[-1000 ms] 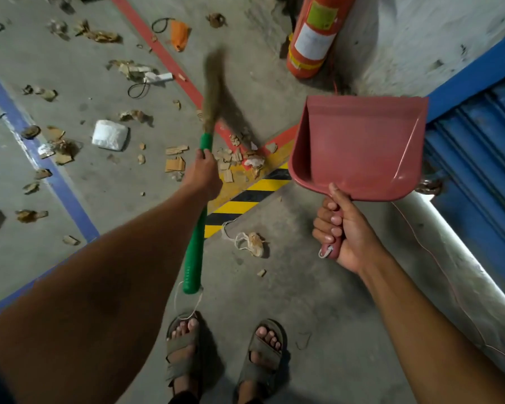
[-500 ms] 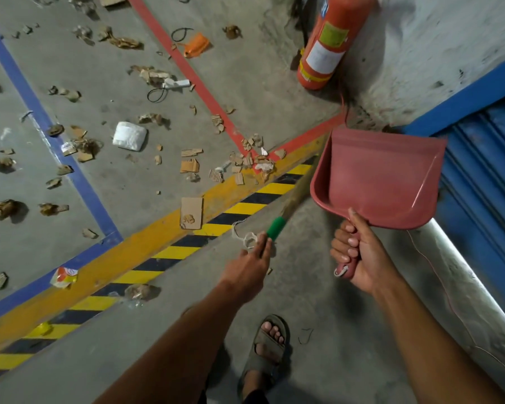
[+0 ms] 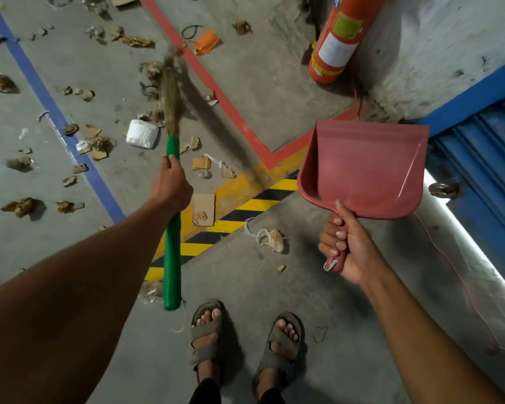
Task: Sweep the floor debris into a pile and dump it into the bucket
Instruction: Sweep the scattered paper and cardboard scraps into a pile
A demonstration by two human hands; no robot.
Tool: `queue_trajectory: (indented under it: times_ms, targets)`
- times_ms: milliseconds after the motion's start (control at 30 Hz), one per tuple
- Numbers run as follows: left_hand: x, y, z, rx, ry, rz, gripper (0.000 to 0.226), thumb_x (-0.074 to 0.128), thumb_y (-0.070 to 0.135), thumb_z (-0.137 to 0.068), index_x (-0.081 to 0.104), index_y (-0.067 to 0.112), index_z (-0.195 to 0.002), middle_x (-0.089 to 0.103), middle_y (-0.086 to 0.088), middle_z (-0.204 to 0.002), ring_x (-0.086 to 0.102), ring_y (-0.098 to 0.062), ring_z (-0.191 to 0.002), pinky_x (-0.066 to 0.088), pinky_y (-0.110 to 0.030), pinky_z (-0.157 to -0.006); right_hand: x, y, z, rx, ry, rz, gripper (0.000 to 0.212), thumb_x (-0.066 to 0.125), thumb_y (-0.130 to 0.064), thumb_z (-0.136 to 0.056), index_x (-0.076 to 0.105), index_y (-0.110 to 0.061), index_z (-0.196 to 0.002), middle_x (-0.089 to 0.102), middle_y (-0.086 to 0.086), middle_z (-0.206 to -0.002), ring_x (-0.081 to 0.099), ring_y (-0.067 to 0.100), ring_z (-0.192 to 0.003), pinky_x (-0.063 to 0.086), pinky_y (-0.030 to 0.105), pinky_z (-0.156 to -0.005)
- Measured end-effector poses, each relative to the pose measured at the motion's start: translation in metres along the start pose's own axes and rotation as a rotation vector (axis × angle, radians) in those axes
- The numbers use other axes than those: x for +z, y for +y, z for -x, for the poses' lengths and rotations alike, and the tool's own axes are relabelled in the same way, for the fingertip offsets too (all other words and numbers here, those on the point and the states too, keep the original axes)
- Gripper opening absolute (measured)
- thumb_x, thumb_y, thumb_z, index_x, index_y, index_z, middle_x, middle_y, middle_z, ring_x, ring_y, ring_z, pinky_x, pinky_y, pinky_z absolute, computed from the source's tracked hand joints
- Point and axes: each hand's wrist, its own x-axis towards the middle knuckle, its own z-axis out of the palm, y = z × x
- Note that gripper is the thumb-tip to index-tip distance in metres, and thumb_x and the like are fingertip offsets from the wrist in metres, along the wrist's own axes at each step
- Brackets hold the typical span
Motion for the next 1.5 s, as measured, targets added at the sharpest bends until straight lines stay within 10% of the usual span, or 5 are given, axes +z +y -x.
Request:
queue_trajectory:
  times_ms: [467,733,933,1233,1500]
  targets:
    - [0.105,0.052,0.11,0.534,-0.304,-0.206,0.088,0.05,-0.002,-0.094,0.002,0.017,-0.166,-0.012,0.001,-0.173,0.061,-0.042,-0.116,0.06,-0.055,-0.084,0.046,-0.021,-0.003,-0.017,-0.121,-0.019,0.043,0.059,-0.05,-0.1,0.043,-0.025,-0.069,0.025,-0.011,-0.049,0.021,0.005,-0.035,0.022,0.019,-0.034]
    - [0.024,0.018,-0.019,0.085,-0.132,-0.121,0.052,0.057,0.004,-0.097,0.04,-0.002,-0.147,0.05,-0.019,-0.139,0.061,-0.031,-0.1,0.057,-0.038,-0.083,0.036,-0.011,-0.012,-0.001,-0.17,-0.062,0.045,0.054,-0.05,-0.103,0.041,-0.025,-0.068,0.025,-0.012,-0.048,0.021,0.005,-0.033,0.02,0.018,-0.033]
    - [-0.015,-0.019,-0.016,0.114,0.048,-0.097,0.069,0.052,0.0,-0.095,0.025,0.0,-0.158,0.021,-0.018,-0.167,0.057,-0.042,-0.121,0.054,-0.049,-0.097,0.034,-0.011,-0.005,0.001,-0.121,-0.09,0.046,0.054,-0.05,-0.104,0.042,-0.025,-0.066,0.025,-0.011,-0.047,0.021,0.006,-0.033,0.02,0.017,-0.032]
    - [0.077,0.029,0.136,0.554,-0.261,-0.174,0.085,0.041,-0.006,-0.098,-0.01,0.015,-0.164,-0.026,-0.003,-0.17,0.067,-0.028,-0.092,0.062,-0.043,-0.077,0.039,-0.018,0.025,-0.026,-0.075,-0.114,0.047,0.053,-0.051,-0.103,0.043,-0.025,-0.065,0.025,-0.012,-0.045,0.023,0.006,-0.031,0.021,0.017,-0.031]
    - [0.078,-0.011,0.115,0.387,-0.397,-0.301,0.071,0.043,0.006,-0.103,0.008,0.005,-0.164,0.005,-0.012,-0.172,0.061,-0.04,-0.121,0.056,-0.05,-0.096,0.039,0.01,0.037,-0.008,-0.057,-0.122,0.046,0.054,-0.05,-0.104,0.043,-0.025,-0.067,0.026,-0.012,-0.046,0.024,0.007,-0.032,0.019,0.017,-0.033]
